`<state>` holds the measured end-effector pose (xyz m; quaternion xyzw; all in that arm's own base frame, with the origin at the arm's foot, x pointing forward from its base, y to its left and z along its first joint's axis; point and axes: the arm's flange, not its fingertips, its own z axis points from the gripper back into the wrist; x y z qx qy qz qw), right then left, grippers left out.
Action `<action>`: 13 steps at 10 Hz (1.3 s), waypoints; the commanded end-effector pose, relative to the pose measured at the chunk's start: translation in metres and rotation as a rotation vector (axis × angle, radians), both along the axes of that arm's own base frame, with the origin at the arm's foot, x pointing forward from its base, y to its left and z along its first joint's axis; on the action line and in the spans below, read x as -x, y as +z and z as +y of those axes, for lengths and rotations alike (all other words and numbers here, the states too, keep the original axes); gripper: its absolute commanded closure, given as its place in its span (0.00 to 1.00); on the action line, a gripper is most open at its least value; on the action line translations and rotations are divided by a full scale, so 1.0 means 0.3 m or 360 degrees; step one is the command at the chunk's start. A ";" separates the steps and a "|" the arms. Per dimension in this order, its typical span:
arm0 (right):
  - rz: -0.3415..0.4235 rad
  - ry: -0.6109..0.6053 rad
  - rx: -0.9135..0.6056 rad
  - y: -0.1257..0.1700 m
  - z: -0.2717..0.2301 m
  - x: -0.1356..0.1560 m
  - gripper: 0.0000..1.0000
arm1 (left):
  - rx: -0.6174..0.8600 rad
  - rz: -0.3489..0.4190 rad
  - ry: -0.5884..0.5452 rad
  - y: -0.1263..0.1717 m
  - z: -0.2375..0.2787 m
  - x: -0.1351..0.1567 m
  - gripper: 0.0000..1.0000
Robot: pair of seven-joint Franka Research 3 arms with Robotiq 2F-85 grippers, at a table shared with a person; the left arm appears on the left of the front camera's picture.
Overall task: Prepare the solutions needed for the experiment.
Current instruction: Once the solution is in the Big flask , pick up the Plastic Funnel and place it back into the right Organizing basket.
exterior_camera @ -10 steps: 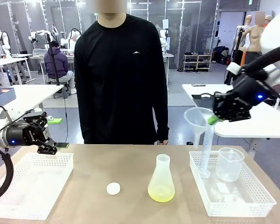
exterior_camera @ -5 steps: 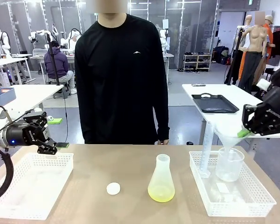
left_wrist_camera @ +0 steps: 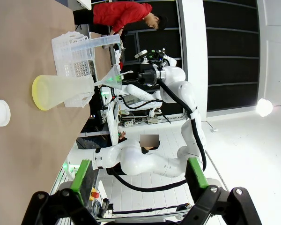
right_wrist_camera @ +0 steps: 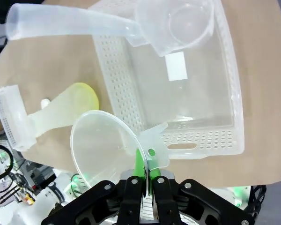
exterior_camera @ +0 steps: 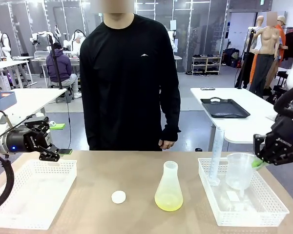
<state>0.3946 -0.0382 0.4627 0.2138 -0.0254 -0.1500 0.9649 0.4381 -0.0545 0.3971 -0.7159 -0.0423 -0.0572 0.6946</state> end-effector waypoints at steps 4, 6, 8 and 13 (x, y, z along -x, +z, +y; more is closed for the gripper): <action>-0.0005 -0.0086 0.0148 -0.094 0.002 -0.056 0.77 | 0.0005 -0.0016 -0.0003 0.003 -0.001 0.003 0.00; -0.0002 -0.0074 0.0162 -0.107 0.016 -0.071 0.57 | 0.0005 -0.0016 -0.0003 0.003 -0.001 0.003 0.00; 0.0009 -0.0069 0.0179 -0.125 0.030 -0.094 0.37 | 0.0005 -0.0016 -0.0003 0.003 -0.001 0.003 0.00; -0.0016 -0.0026 0.0112 -0.102 -0.001 -0.069 0.37 | 0.0005 -0.0016 -0.0003 0.003 -0.001 0.003 0.00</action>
